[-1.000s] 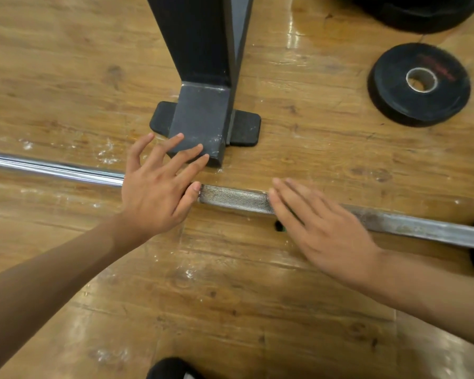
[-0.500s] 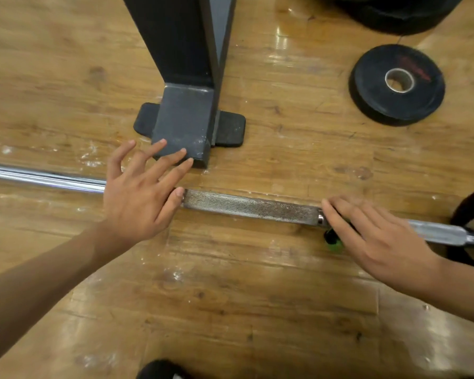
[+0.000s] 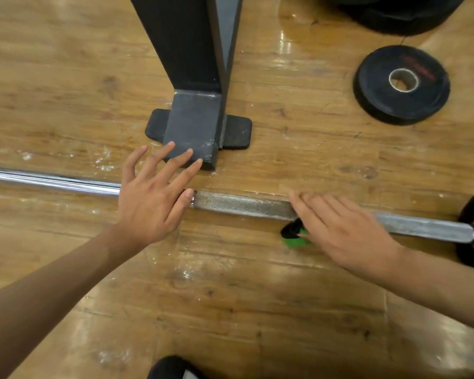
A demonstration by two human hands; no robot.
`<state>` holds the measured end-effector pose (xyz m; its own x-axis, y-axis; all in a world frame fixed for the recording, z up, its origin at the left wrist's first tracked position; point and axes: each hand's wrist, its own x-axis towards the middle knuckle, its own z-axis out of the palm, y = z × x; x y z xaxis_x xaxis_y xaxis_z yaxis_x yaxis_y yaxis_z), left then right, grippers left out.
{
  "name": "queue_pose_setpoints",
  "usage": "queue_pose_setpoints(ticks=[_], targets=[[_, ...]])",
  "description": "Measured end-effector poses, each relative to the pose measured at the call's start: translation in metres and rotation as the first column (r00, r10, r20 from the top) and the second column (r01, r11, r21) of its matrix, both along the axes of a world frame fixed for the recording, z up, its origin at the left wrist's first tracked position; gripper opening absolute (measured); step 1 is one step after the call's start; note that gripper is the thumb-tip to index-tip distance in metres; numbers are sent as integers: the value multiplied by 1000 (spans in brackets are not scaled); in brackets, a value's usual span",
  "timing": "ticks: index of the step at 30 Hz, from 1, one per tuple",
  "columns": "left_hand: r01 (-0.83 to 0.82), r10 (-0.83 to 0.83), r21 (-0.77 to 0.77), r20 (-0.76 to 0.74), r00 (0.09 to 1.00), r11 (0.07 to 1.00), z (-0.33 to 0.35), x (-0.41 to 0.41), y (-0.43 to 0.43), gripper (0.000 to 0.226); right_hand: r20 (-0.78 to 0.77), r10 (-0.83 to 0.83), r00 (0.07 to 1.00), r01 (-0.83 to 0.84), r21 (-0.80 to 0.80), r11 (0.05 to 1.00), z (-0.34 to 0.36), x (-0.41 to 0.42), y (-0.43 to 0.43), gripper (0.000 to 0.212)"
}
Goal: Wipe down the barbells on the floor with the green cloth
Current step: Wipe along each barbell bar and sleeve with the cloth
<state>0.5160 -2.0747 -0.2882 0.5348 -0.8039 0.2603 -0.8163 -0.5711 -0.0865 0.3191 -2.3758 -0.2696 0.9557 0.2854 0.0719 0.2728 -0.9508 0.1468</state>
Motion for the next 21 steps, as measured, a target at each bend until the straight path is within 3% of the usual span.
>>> queue_pose_setpoints(ticks=[3,5,9,12,15,18,21], targets=[[10,-10,-38,12,1000,999,0,-4,0,54,-60,-23,998,20,-64,998,9,-45,-58,52],[0,1,-51,21,1000,999,-1,-6,0,53,-41,-40,998,38,-56,998,3,-40,-50,53],[-46,46,-14,3,999,999,-1,-10,1,54,110,17,994,-28,99,995,-17,25,55,59],[-41,41,33,-22,999,999,3,-13,5,56,102,-27,994,10,165,986,-16,71,120,61],[-52,54,46,-44,998,998,4,-17,7,57,153,-65,986,3,376,927,1,80,124,56],[-57,59,32,-58,997,998,4,-20,7,59,338,-69,939,-129,527,840,14,67,103,47],[-39,41,23,-79,996,999,4,-22,8,58,302,84,950,-189,336,923,3,38,63,42]])
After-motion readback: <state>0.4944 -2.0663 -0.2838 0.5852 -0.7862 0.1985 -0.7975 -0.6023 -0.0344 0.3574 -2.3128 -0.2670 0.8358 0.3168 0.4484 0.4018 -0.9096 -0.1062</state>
